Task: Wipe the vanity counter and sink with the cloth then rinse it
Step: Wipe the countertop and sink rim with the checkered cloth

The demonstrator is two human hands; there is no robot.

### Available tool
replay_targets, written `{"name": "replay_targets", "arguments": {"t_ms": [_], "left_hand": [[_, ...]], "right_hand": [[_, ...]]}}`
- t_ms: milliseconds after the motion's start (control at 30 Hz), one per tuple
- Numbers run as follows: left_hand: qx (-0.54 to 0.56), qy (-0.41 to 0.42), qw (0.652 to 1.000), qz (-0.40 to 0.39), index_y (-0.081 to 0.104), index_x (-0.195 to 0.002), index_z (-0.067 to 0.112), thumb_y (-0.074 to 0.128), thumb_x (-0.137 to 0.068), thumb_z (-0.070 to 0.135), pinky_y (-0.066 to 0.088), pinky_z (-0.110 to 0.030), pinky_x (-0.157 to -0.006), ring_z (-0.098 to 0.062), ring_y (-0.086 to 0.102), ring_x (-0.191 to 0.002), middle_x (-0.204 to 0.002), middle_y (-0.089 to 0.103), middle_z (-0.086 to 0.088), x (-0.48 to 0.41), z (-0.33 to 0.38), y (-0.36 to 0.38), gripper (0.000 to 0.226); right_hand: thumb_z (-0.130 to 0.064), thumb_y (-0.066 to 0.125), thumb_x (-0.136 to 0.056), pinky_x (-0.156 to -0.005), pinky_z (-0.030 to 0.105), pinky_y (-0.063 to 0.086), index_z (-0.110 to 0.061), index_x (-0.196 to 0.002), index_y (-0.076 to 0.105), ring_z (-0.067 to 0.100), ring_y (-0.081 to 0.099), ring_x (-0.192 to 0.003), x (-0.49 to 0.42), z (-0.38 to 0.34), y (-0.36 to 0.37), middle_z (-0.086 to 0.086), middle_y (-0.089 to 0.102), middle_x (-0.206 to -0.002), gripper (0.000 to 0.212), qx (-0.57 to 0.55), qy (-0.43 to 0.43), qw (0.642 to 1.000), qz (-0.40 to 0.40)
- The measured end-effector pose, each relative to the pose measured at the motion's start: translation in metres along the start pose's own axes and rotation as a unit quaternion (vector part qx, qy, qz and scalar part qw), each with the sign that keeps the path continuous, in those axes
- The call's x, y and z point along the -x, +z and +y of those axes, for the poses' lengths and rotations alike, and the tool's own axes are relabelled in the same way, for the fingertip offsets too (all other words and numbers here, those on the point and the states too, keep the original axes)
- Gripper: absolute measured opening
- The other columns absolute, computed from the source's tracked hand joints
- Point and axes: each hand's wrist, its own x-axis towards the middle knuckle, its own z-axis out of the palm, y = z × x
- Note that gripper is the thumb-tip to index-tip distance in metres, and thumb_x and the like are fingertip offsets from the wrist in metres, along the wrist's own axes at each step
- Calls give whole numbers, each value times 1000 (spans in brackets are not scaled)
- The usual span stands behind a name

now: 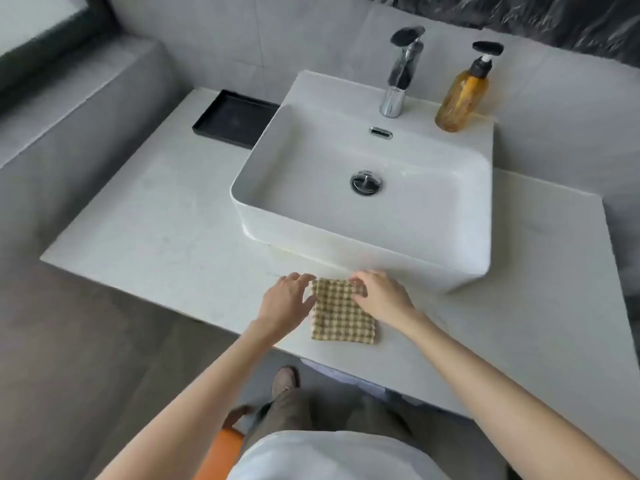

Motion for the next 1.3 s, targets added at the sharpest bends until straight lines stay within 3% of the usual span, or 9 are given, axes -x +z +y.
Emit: {"name": "replay_targets", "arguments": {"t_ms": [200,400,533,700,767,867,1000,1133,1300], "left_hand": [[-3,59,997,-52,50,-128,23,54,-89,32,46,-32,-76,-23,51,-105,-113,56,-4,-20,-11,10,40],[38,125,991,-18,61,-105,21,57,-89,28,46,-30,-74,-23,49,-103,-110,53,-1,-20,-15,9,18],[77,255,960,-82,42,-136,26,60,-87,19,42,-31,-96,-21,37,-122,-139,43,4,-17,-1,-18,53],[140,335,918,-160,56,-117,28,62,-85,15,30,-32,-109,-13,30,-134,-143,40,11,-24,47,-54,35],[189,352,895,-199,57,-109,22,63,-86,16,28,-26,-110,1,33,-133,-138,47,14,-25,73,-65,25],[251,357,866,-246,50,-96,15,64,-87,15,36,-21,-98,-1,50,-116,-114,60,15,-18,117,-76,16],[287,346,856,-257,45,-98,14,66,-85,14,39,-19,-76,-8,53,-81,-72,53,20,-7,171,-73,25],[193,345,890,-227,50,-108,23,65,-86,23,41,-19,-70,-8,51,-76,-75,54,14,-7,216,-52,26],[62,357,926,-103,56,-84,13,62,-87,21,35,-20,-59,-7,45,-63,-73,47,6,-8,274,-21,11]], "right_hand": [[-18,64,-86,-79,31,47,-23,-111,61,21,59,-106,3,-9,22,-4,57,-116,26,14,95,995,28],[-23,64,-87,-72,25,35,-18,-89,60,14,48,-104,25,-15,20,-8,56,-96,6,-3,48,995,82],[-25,67,-85,-82,26,44,-23,-92,63,8,51,-93,60,-22,-16,-6,57,-99,9,-77,34,990,116],[-16,65,-87,-67,12,43,-26,-89,64,0,61,-78,104,-23,-74,-14,66,-84,11,-192,38,974,113],[-14,60,-89,-62,20,45,-27,-89,64,7,62,-73,119,-19,-92,-10,67,-81,14,-206,34,969,132],[-10,55,-90,-66,42,48,-26,-88,63,30,59,-75,142,-7,-116,1,64,-81,18,-239,33,955,175],[-10,50,-93,-62,34,41,-23,-88,60,31,53,-72,173,26,-141,3,60,-79,18,-257,39,940,223],[-6,44,-94,-70,24,39,-18,-89,56,16,56,-83,202,85,-153,-7,58,-89,17,-226,55,938,256],[-4,41,-94,-76,22,34,-14,-93,56,10,52,-88,228,169,-171,-1,56,-99,18,-187,77,945,258]]}}
